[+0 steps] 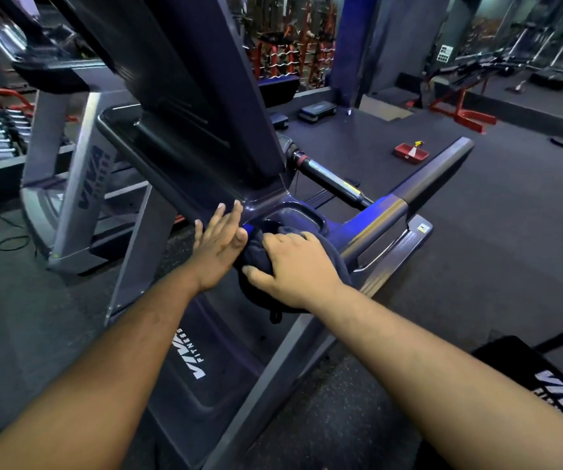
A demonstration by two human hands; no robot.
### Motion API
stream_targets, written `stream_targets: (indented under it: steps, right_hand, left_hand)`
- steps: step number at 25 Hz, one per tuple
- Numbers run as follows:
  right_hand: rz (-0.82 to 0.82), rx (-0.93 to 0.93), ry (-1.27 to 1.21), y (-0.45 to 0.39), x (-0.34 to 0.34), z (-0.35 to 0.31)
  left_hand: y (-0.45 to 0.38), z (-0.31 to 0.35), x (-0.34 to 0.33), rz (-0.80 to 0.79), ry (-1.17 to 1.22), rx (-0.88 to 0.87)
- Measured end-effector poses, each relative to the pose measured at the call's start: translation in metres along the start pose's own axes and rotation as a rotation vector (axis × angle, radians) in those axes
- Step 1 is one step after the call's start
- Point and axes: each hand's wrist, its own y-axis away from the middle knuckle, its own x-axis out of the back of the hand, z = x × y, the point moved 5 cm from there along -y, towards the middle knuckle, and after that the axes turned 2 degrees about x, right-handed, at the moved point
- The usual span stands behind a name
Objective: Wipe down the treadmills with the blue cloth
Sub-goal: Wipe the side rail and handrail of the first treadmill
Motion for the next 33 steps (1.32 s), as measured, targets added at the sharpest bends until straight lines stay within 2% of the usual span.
stream_targets:
  steps: [3,5,7,9,10,12,14,15,16,19,21,24,26,29,31,33]
  right_hand:
    - [0.05,0.24,0.006,0.033,-0.009,0.055]
    - [0.105,0.169,-0.012,0.042,-0.008,0.103]
    - [0.097,-0.056,-0.098,0.037,-0.006,0.117]
    - [0.156,-0.236,-0.102,0.037,-0.01,0.083]
    - [0.183,-0.236,-0.082,0.04,-0.013,0.054]
    - [0.188,-0.107,-0.054,0.048,-0.017,0.012]
    - [0.131,0.061,-0.048,0.049,-0.014,0.019]
    - [0.095,0.088,-0.05,0.045,-0.014,0.038]
    - [0.054,0.042,-0.071,0.039,-0.012,0.063]
    - [-0.037,-0.372,-0.173,0.025,-0.01,0.141]
    - [-0.046,-0.488,-0.166,0.024,-0.014,0.14]
    - [0.009,-0.284,-0.207,0.043,-0.013,0.106]
    - [-0.007,-0.161,-0.197,0.057,-0.012,0.12]
    - [-0.044,-0.266,-0.172,0.031,-0.012,0.193]
    - [-0.157,-0.353,-0.109,-0.005,-0.011,0.232]
    - [-0.278,-0.305,-0.04,-0.029,-0.016,0.246]
  left_hand:
    - [0.001,0.0,-0.002,0.002,-0.077,-0.014]
    - [0.002,0.0,-0.003,-0.002,-0.1,-0.016]
    - [0.002,0.0,-0.003,-0.006,-0.089,-0.011]
    - [0.002,0.0,-0.003,-0.014,-0.065,-0.015]
    - [0.002,0.0,-0.002,-0.014,-0.056,-0.018]
    - [0.001,-0.001,-0.002,-0.017,-0.062,-0.018]
    - [0.002,0.001,-0.002,0.001,-0.143,-0.01]
    - [0.004,0.003,-0.002,0.016,-0.207,-0.008]
    - [0.007,0.007,-0.004,0.029,-0.268,-0.012]
    - [0.015,0.035,-0.016,0.031,-0.418,-0.075]
    - [0.016,0.057,-0.025,0.019,-0.499,-0.104]
    - [0.008,0.082,-0.035,-0.004,-0.596,-0.106]
    - [0.001,0.094,-0.047,-0.037,-0.641,-0.121]
    - [-0.018,0.112,-0.062,-0.057,-0.655,-0.11]
    - [-0.039,0.124,-0.071,-0.067,-0.653,-0.076]
    - [-0.059,0.133,-0.082,-0.078,-0.663,-0.02]
